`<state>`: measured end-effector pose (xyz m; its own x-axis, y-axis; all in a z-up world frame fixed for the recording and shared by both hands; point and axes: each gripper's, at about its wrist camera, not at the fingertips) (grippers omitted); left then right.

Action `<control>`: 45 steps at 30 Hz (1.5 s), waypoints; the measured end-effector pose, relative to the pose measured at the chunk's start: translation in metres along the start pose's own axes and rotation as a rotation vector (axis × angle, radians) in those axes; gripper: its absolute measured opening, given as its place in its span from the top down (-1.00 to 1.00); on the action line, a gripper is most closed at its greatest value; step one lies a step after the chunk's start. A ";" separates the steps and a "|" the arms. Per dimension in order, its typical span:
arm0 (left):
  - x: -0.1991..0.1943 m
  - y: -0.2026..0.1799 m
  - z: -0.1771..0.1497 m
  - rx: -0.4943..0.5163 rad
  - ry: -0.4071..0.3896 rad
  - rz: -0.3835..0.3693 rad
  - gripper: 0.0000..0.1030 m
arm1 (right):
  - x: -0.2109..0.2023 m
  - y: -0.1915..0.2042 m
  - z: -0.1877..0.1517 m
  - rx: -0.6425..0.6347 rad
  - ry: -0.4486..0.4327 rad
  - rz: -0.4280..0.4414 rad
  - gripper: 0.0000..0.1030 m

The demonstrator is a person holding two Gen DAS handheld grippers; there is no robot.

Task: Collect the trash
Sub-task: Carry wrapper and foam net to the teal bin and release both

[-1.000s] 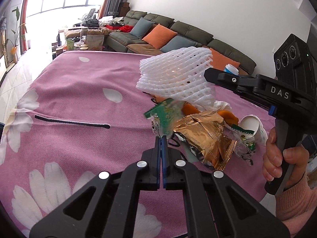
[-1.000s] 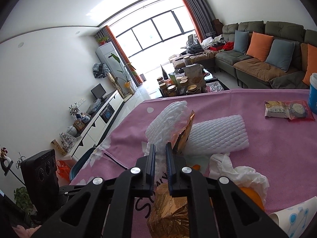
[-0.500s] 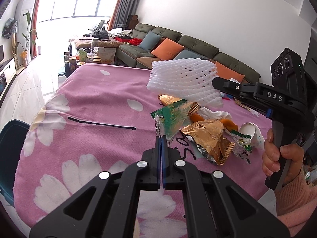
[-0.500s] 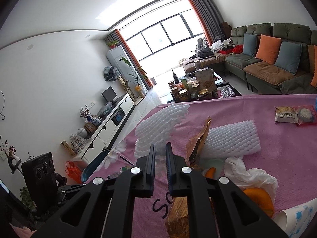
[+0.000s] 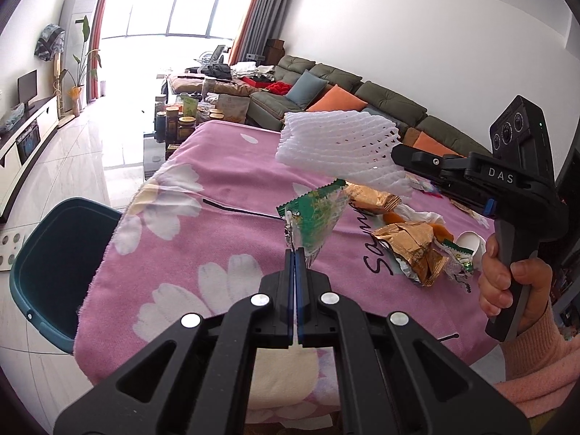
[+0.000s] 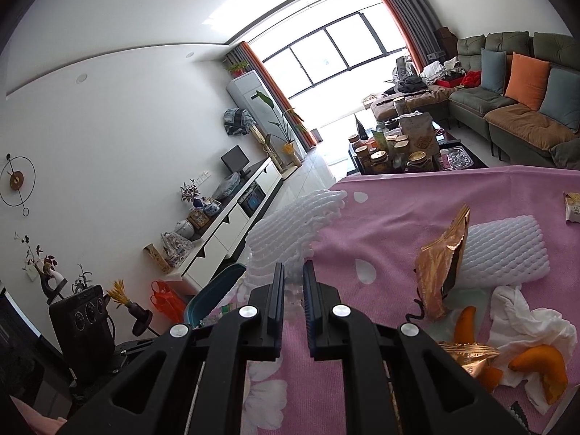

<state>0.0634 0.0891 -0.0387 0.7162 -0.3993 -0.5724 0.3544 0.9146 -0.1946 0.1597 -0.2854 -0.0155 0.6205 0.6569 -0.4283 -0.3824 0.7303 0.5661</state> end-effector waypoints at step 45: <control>-0.058 0.193 -0.049 -0.362 0.008 0.367 0.98 | 0.189 0.117 -0.028 -0.101 0.355 0.171 0.82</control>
<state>0.0602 0.2916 -0.0823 0.7492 -0.0488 -0.6606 -0.1515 0.9582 -0.2425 0.2130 -0.0702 -0.0502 0.2741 0.7816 -0.5603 -0.5357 0.6080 0.5860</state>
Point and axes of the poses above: each gripper's, at about its wrist camera, not at the fingertips, and x roughly the way its jaws point, y to its left, z to its top, and after that the axes turned 5 degrees about x, right-handed
